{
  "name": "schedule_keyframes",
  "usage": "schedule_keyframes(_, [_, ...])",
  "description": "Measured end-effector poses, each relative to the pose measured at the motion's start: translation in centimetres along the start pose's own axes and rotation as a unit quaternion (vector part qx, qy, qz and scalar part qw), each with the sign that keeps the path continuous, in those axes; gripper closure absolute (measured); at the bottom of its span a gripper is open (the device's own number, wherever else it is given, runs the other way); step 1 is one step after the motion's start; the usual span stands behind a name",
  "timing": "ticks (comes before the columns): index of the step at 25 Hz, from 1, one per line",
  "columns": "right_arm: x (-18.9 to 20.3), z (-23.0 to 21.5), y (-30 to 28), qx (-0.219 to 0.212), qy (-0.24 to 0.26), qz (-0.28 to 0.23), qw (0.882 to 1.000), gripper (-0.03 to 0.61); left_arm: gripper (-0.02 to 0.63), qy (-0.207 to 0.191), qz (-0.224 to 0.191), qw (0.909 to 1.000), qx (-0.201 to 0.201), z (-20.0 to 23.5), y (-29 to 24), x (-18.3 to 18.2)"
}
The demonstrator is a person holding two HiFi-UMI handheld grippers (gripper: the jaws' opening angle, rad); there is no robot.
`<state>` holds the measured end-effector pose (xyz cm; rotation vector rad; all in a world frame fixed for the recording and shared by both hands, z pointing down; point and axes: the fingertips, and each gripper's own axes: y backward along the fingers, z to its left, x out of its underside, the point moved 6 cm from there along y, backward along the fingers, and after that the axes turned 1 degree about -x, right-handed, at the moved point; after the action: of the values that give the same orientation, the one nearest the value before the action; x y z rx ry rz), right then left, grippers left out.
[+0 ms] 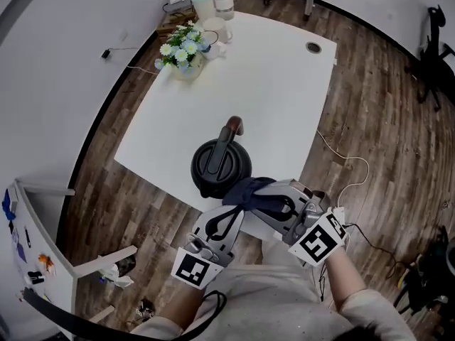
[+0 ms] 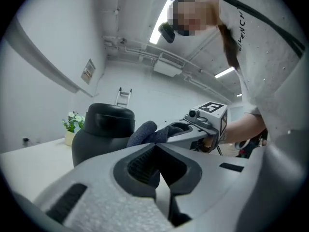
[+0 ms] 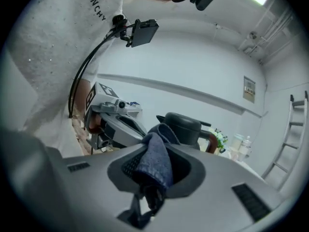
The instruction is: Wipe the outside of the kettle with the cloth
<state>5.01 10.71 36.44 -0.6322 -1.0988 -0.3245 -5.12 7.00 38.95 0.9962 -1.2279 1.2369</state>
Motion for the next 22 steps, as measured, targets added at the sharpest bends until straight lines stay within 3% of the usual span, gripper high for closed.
schedule_keyframes(4, [2.3, -0.3, -0.4, -0.031, -0.012, -0.017, 0.999, 0.514, 0.611, 0.006, 0.001, 0.9981, -0.062, -0.3, -0.8, 1.8])
schedule_keyframes(12, [6.6, 0.8, -3.3, -0.063, -0.024, 0.014, 0.998, 0.514, 0.611, 0.057, 0.028, 0.9883, -0.138, 1.0, -0.6, 6.9])
schedule_keyframes(19, [9.3, 1.7, -4.8, -0.095, -0.056, 0.073, 0.991, 0.514, 0.611, 0.124, 0.089, 0.9709, -0.185, 1.3, -0.6, 9.7])
schedule_keyframes(22, [8.1, 1.2, -2.8, -0.115, -0.057, 0.058, 0.99, 0.514, 0.611, 0.113, 0.077, 0.9755, -0.172, -0.2, -0.9, 8.0])
